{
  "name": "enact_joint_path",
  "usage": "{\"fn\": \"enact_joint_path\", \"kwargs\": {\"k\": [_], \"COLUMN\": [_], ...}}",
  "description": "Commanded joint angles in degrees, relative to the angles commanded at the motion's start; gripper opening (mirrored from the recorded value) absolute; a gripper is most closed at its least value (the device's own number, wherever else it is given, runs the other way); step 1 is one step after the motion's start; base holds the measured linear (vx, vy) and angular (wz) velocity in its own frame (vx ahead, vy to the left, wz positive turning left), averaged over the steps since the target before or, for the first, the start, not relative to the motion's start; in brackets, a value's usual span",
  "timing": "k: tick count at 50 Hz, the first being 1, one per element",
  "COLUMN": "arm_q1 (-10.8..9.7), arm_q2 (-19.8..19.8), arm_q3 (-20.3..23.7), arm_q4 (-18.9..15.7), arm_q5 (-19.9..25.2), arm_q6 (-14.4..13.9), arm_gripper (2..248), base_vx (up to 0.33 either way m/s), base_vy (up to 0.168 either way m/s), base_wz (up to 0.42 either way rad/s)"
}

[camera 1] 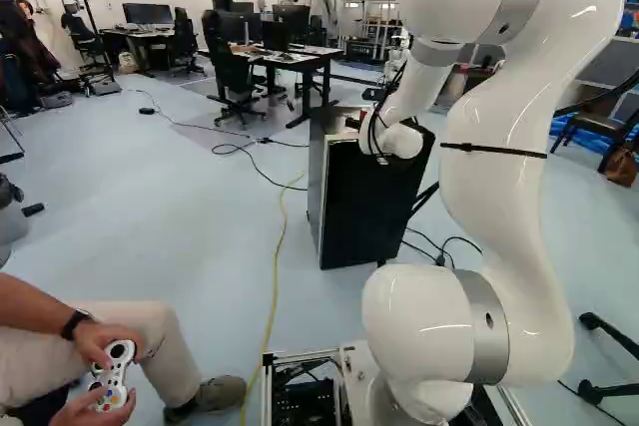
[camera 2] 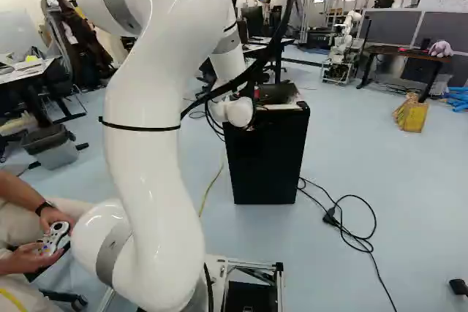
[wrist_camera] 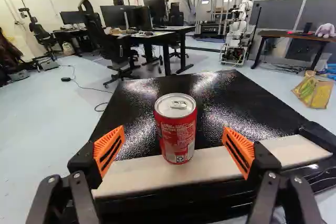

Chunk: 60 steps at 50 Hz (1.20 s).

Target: Grab a drink from the fridge

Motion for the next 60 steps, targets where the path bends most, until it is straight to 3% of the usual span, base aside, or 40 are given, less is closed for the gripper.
{"fn": "enact_joint_path", "kwargs": {"k": [47, 48, 52, 53, 57, 58, 60], "arm_q1": [0.22, 0.22, 0.22, 0.22, 0.22, 0.22, 0.22], "arm_q2": [-3.21, -3.21, -3.21, -3.21, -3.21, -3.21, -3.21], "arm_q3": [-4.21, -4.21, -4.21, -4.21, -4.21, -4.21, -4.21], "arm_q4": [0.0, 0.0, 0.0, 0.0, 0.0, 0.0, 0.0], "arm_q5": [0.0, 0.0, 0.0, 0.0, 0.0, 0.0, 0.0], "arm_q6": [0.0, 0.0, 0.0, 0.0, 0.0, 0.0, 0.0], "arm_gripper": [242, 206, 206, 168, 168, 131, 131], "base_vx": [0.0, 0.0, 0.0, 0.0, 0.0, 0.0, 0.0], "base_vy": [0.0, 0.0, 0.0, 0.0, 0.0, 0.0, 0.0], "base_wz": [0.0, 0.0, 0.0, 0.0, 0.0, 0.0, 0.0]}}
